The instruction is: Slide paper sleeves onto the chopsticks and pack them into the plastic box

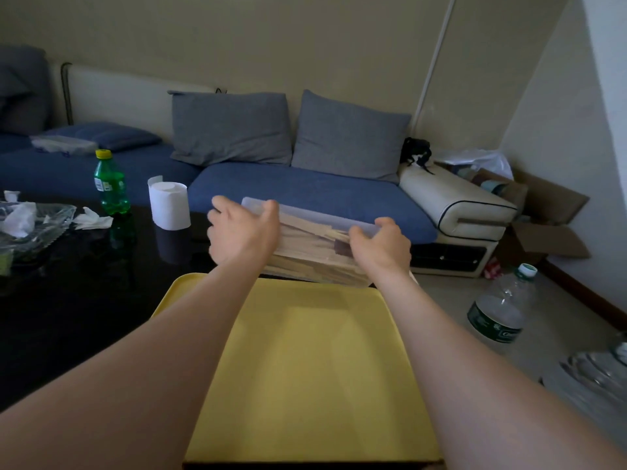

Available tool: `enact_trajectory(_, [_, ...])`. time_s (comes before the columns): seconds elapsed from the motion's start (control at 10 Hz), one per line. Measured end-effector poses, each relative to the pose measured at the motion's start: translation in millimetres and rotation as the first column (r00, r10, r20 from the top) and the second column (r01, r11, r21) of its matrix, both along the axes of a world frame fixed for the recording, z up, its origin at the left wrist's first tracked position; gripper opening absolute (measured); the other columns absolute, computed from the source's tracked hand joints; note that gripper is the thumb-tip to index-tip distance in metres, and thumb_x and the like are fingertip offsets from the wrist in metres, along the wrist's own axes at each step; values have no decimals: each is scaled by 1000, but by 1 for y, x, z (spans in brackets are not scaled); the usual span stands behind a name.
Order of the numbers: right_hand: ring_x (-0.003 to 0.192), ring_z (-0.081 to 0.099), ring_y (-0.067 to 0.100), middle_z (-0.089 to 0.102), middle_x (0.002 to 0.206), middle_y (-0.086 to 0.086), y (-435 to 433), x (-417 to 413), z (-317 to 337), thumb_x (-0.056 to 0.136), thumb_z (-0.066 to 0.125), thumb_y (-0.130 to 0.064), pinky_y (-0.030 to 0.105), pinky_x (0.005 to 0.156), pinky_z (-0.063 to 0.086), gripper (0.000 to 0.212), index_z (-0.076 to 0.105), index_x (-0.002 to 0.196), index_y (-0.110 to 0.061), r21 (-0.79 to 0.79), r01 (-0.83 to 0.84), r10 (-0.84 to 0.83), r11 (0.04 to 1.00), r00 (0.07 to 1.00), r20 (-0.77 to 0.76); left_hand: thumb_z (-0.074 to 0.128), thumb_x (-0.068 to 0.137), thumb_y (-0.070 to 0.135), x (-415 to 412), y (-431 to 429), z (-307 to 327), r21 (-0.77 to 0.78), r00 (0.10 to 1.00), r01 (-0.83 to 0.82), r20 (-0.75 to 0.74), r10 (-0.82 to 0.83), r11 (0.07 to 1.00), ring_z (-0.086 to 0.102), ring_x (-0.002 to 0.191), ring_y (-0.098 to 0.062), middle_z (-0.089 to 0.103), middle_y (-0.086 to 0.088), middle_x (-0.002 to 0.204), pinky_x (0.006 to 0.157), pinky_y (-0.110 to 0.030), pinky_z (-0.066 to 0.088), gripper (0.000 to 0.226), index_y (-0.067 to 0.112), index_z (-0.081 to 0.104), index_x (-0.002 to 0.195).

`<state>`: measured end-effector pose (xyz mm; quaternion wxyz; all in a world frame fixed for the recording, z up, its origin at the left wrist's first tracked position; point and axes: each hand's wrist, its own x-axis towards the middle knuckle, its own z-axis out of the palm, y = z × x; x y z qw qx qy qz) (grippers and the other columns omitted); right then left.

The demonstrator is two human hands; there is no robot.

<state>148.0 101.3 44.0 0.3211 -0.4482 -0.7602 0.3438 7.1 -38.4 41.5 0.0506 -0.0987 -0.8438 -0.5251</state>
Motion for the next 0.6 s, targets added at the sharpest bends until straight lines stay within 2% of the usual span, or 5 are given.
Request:
enact_trajectory(0.1, [129,59,38,59,147,14,-17,8,2,107,54,-48,34,85,39,53,53,151,-18,65,-19,8,998,984,177,46,97,52,8,-12,-1,-204,999,-17,-48,8,979,56,120,-40,52,-17,134,84,-46,43,56,6,38,128])
enact_trajectory(0.2, [103,57,33,63,136,13,-30,12,1,108,53,-47,35,79,40,46,58,140,-15,29,-54,42,998,942,334,51,97,50,12,-24,-5,-388,998,23,-40,-42,921,58,120,-40,54,-17,134,87,-46,46,60,6,39,135])
enact_trajectory(0.4, [109,61,34,60,135,14,-49,14,-2,105,57,-47,37,75,43,60,46,153,-12,-81,-95,124,992,836,535,58,94,57,11,-34,-17,-586,960,229,268,-80,778,61,105,-33,55,-18,124,88,-44,55,74,6,41,145])
enact_trajectory(0.5, [86,60,26,63,109,8,-59,14,0,105,58,-45,35,67,47,48,61,138,-11,-52,-98,109,994,774,624,52,94,61,14,-34,-15,-724,968,213,249,-40,656,56,113,-37,56,-20,126,97,-49,50,72,7,48,142])
enact_trajectory(0.6, [122,58,40,55,138,19,-61,6,2,101,64,-51,48,98,54,57,58,142,-13,92,-131,37,987,747,663,54,93,58,28,-27,-9,-802,993,76,7,-119,592,33,139,-48,39,-24,150,114,-62,30,73,10,44,148])
